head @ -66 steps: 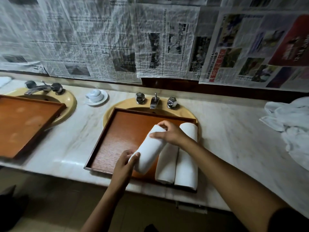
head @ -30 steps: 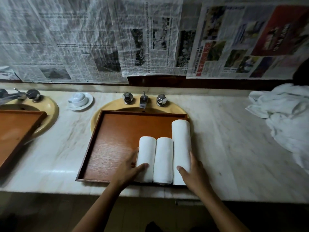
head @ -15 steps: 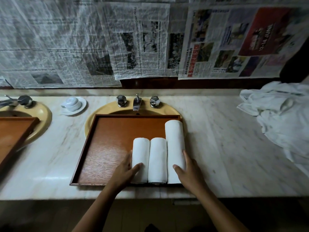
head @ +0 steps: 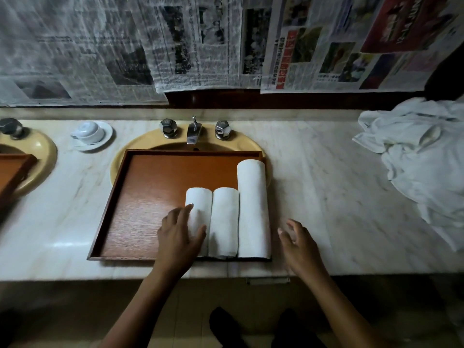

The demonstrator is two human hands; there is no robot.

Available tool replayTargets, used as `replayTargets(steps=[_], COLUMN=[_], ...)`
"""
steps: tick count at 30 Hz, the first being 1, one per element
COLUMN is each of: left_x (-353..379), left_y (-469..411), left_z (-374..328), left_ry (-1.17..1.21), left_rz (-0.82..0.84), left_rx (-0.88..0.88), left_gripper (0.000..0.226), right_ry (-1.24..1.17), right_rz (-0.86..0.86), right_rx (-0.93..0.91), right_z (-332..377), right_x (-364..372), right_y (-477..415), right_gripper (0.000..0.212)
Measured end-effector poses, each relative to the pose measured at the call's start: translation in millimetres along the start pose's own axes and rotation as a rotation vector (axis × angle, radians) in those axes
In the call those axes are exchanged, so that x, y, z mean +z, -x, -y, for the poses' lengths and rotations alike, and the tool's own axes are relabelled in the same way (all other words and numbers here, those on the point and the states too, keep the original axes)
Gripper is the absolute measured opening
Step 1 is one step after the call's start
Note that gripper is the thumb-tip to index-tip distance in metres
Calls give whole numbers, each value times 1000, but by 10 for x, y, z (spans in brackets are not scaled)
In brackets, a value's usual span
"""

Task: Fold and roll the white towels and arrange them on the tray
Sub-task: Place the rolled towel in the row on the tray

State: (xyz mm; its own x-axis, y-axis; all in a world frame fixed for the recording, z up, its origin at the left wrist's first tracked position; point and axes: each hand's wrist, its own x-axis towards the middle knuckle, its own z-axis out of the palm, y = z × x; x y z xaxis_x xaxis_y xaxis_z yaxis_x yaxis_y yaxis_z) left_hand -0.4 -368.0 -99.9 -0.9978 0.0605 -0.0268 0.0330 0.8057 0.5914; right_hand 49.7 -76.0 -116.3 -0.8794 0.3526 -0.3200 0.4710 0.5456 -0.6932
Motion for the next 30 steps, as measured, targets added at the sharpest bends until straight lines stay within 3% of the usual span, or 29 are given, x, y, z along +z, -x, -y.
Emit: replayTargets(steps=[7,14,17,23,30], left_x=[226,786,1091,1803,2291], left_y=[-38,-152,-161,-260,-444], left_z=[-614,-1604,-2005,-2883,-3621], left_ry=[13,71,203,249,334], left_rz=[-22,60,110,156,253], left_rx=[132,220,192,165,197], left_gripper=[51,48,45,30,19], right_ry=[-37,-98,-62,-109,-46], right_rz=[-69,-118,-143,-209,-359], right_rx=[-13,-2,-6,-2,-17], right_z=[-331,-809,-1028,-1622,-2083], right_x=[-348,-1184,-1586,-2467,-3260], right_y=[-1,-133,-215,-467,-921], right_gripper=[32,30,28,20,30])
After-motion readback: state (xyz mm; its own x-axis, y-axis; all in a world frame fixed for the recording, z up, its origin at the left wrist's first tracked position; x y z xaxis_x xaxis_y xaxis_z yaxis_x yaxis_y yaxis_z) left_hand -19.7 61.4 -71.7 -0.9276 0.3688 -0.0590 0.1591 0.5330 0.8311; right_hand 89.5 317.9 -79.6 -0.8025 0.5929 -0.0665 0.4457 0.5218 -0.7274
